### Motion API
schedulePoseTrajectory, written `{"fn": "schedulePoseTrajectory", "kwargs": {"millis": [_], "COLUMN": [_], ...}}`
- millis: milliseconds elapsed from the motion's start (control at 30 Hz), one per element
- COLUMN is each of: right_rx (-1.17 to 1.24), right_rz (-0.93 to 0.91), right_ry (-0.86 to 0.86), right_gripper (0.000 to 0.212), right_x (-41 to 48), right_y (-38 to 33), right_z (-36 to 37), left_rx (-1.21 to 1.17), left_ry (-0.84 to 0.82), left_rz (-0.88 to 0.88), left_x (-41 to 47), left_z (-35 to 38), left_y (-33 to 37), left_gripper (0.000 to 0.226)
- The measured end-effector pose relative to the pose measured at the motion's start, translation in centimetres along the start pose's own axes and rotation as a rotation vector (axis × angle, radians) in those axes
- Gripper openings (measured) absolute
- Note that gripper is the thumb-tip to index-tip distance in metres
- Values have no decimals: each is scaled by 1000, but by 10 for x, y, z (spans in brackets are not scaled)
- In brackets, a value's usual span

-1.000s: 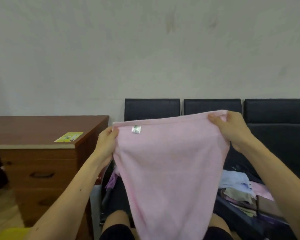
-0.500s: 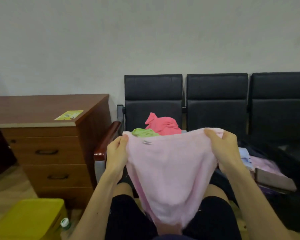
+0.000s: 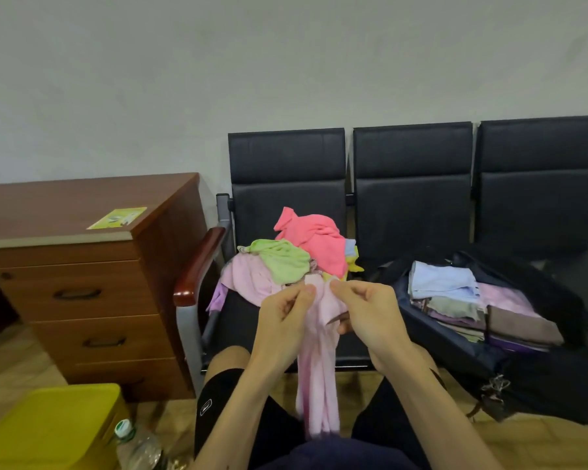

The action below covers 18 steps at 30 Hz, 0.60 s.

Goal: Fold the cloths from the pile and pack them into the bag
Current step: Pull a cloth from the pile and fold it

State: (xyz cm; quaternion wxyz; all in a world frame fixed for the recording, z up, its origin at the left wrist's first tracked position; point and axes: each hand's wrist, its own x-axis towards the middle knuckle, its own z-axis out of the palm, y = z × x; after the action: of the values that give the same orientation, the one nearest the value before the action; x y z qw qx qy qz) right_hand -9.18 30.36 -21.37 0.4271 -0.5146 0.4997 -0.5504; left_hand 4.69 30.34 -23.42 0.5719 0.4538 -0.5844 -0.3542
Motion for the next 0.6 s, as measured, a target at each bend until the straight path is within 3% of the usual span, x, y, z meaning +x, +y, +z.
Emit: {"fn": "schedulePoseTrajectory", "kwargs": {"millis": [200, 300, 367, 433, 533, 600], "right_rx": [87, 145, 180, 210, 153, 114], "right_rz": [48, 87, 123, 150, 121, 73], "right_ry": [-23, -82, -120, -177, -245, -179], "right_gripper": [22, 24, 25, 27, 24, 17], "right_x": [-8, -8, -8, -6, -4, 2], "right_y": [-10, -15, -17, -19, -19, -15], "right_z": [1, 1, -1, -4, -5, -6], "left_rx": [45, 25, 18, 82, 183, 152], "left_ry": [-44, -98, -130, -90, -17, -6], "left_rz": [118, 122, 84, 96, 149, 159], "left_x": [-3, -2, 0, 5, 13, 17], "left_z": [0, 0, 0, -1, -3, -5], "left_y": [-2, 0, 1, -1, -2, 3], "left_gripper": [24, 10, 23, 30, 19, 13]}}
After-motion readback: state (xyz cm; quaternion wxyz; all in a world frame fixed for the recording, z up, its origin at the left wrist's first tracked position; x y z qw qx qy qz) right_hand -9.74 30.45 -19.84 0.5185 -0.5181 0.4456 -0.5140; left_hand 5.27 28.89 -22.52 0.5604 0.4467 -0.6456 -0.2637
